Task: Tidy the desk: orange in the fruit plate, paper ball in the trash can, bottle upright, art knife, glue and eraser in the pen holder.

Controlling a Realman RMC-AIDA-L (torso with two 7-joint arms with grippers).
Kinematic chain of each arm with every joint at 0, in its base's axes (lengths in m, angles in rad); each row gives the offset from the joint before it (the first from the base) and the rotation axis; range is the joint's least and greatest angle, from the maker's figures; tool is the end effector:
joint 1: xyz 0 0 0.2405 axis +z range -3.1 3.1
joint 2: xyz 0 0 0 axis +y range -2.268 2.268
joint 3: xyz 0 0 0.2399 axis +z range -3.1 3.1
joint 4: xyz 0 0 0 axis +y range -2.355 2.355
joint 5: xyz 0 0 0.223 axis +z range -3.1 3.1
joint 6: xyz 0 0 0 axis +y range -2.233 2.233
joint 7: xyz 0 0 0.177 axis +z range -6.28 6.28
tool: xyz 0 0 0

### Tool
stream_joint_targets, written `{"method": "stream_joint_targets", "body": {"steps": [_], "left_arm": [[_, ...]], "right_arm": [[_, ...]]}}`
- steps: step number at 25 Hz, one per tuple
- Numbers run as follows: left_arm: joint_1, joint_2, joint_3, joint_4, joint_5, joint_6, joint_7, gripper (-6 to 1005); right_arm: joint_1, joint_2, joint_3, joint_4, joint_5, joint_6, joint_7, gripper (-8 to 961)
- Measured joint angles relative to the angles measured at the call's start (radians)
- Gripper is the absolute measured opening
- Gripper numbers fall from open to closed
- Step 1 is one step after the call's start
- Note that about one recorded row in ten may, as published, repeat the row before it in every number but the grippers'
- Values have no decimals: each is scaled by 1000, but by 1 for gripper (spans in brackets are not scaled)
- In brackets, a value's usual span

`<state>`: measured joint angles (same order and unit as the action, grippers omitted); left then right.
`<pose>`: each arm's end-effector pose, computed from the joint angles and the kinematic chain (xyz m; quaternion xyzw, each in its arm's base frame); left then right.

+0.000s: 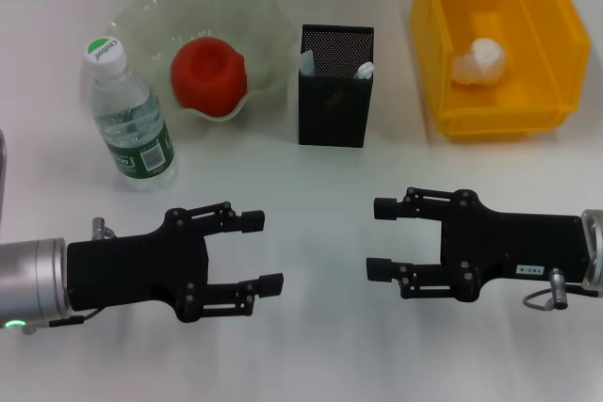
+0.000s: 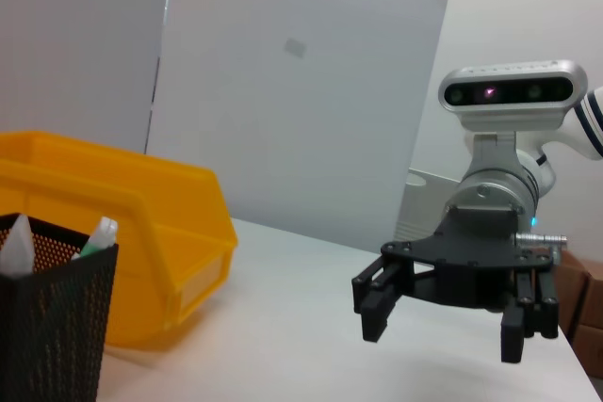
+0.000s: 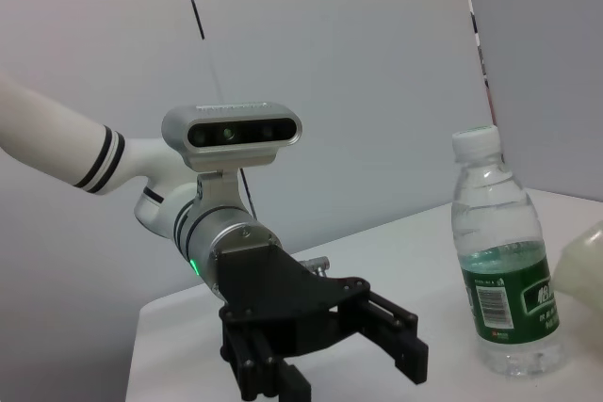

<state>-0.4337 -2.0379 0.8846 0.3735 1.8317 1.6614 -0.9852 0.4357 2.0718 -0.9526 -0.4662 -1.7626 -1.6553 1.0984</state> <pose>-0.2626 0.2688 -0.0606 -0.9445 -0.1389 -0.2917 0.0588 0.2410 0.2799 -0.0627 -0.9395 0.1486 0.3051 0.0466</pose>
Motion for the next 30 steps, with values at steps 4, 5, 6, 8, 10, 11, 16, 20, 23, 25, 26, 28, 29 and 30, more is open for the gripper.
{"method": "stream_joint_targets", "body": {"steps": [4,5,6,8,10,11,16,20,23,25,26,28,29,30], "left_arm": [[-4,-1,0,2,13,-2,-1,792],[-5,-1,0,3,14,-2,-1,792],[-6,-1,0,3,14,-2,-1,792],[-7,-1,0,4,15,0,-1,792],[-8,-1,1,4,15,1,-2,791],[-8,-1,1,4,15,1,-2,791],[-12,1,1,4,16,2,-3,791],[-13,2,1,4,16,2,-3,792],[-13,2,1,5,16,3,-3,792],[-13,2,1,10,16,3,-3,792],[-13,2,1,11,15,3,-3,792],[-13,2,1,12,15,3,-3,791],[-13,2,1,12,15,3,-3,791],[-13,2,1,13,15,3,-3,791]], "right_arm": [[1,1,0,0,0,-1,0,760],[1,1,0,-1,0,-2,0,760],[1,1,0,-1,0,-2,0,760],[1,1,0,-1,0,-3,0,760],[2,1,0,-2,0,-3,0,760],[2,1,0,-2,0,-3,0,760],[4,1,-1,-6,0,-4,0,760],[8,1,-1,-6,0,-4,0,760],[11,1,-2,-6,-8,-4,1,760],[12,1,-2,-6,-9,-4,2,760],[13,1,-2,-6,-9,-5,3,760],[14,1,-2,-7,-9,-5,5,760],[14,1,-2,-7,-9,-5,5,760],[15,1,-2,-7,-10,-5,6,760]]}}
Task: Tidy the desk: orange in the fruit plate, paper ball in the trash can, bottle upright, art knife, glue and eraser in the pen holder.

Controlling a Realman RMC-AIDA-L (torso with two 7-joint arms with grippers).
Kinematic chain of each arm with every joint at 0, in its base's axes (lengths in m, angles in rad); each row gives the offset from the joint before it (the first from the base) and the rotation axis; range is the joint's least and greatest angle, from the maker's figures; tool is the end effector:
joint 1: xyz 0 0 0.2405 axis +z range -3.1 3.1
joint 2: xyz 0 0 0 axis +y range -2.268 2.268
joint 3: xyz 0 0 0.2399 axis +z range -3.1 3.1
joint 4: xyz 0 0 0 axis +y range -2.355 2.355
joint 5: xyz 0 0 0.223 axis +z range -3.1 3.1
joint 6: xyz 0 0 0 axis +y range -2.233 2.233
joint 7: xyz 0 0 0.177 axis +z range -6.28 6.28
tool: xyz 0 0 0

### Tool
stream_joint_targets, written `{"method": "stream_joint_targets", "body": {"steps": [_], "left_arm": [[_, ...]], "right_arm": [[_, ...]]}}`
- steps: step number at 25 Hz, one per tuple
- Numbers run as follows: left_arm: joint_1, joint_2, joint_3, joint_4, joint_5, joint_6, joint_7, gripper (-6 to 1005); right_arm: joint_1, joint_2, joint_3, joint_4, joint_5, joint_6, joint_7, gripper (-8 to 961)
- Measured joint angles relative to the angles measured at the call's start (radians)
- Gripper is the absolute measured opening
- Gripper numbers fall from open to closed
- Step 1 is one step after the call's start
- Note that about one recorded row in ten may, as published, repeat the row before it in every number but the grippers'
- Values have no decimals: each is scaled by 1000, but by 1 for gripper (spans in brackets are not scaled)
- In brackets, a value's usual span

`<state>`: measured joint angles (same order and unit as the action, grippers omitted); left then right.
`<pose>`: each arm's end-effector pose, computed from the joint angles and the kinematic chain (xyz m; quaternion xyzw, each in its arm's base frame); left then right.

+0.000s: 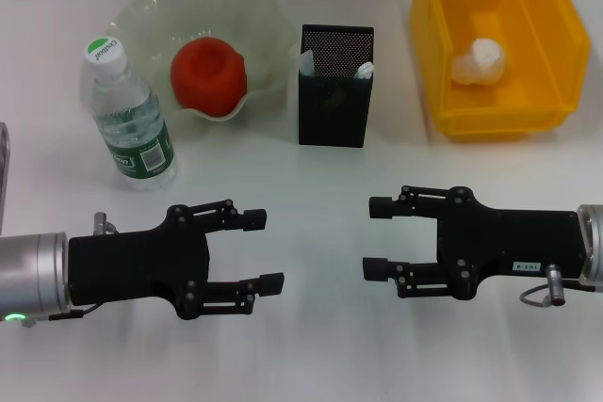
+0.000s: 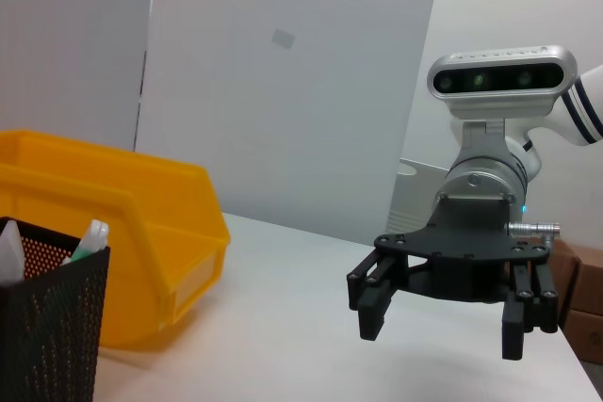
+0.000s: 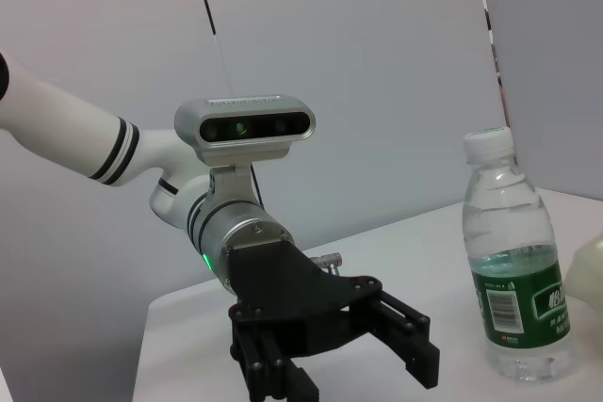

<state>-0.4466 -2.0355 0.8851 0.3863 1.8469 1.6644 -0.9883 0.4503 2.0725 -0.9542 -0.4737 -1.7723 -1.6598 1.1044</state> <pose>-0.2602 0.2722 -0.0593 -0.9485 -0.1280 -0.2848 0.0535 0.2366 0.2825 -0.0629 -0.9420 0.1404 0.3022 0.0396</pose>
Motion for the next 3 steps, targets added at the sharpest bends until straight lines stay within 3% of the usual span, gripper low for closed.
{"method": "stream_joint_targets", "body": {"steps": [3], "left_arm": [[0,0,0,4,0,0,-6,791]], "right_arm": [[4,0,0,-1,0,0,1,760]]}}
